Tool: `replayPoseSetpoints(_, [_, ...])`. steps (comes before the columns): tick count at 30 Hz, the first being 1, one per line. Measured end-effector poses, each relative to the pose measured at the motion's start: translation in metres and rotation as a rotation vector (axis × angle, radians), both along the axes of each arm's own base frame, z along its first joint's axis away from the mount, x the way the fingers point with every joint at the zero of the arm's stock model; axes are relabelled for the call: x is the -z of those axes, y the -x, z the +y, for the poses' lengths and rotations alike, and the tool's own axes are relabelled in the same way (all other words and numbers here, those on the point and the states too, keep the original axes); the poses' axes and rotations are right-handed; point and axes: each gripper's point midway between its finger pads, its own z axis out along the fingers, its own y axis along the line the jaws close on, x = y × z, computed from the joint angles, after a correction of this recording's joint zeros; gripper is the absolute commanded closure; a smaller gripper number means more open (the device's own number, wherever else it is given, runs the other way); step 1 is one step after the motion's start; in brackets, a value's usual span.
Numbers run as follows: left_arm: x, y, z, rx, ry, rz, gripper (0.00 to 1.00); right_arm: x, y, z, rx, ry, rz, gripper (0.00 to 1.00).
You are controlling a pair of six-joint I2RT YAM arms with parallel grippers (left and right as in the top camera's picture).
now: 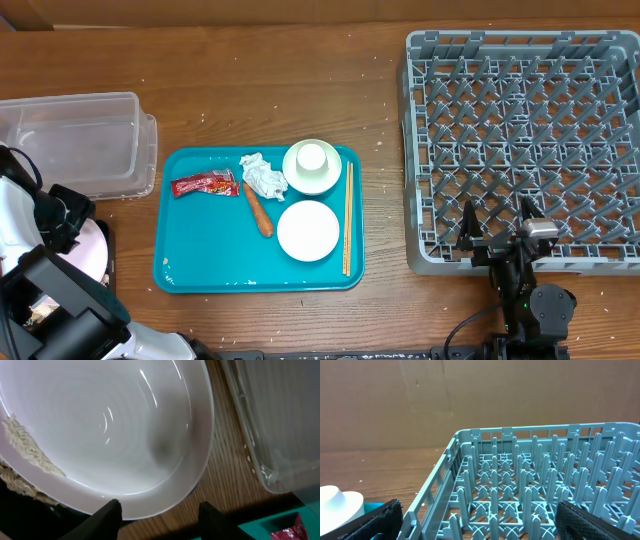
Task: Sort waste into correct bins and load items into the dishwasher
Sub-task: 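Tilt the plate with the left gripper to dump rice onto black tray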
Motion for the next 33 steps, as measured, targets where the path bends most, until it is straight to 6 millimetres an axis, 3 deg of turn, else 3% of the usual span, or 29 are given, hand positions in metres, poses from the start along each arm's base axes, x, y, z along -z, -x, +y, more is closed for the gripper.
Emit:
replayPoseSetpoints(11, [0.003,-0.003,0.020,-0.015,-0.099,-0.004,0.50,0.000,0.000,0.000,0.000,0.000,0.000,0.00])
replayPoseSetpoints(27, [0.011,-0.012,0.017,0.010,-0.128,-0.015,0.48,0.000,0.000,0.000,0.000,0.000,-0.001,0.00])
replayPoseSetpoints(33, [0.011,-0.015,0.015,0.023,-0.121,-0.028,0.52,0.000,0.000,0.000,0.000,0.000,0.000,0.00])
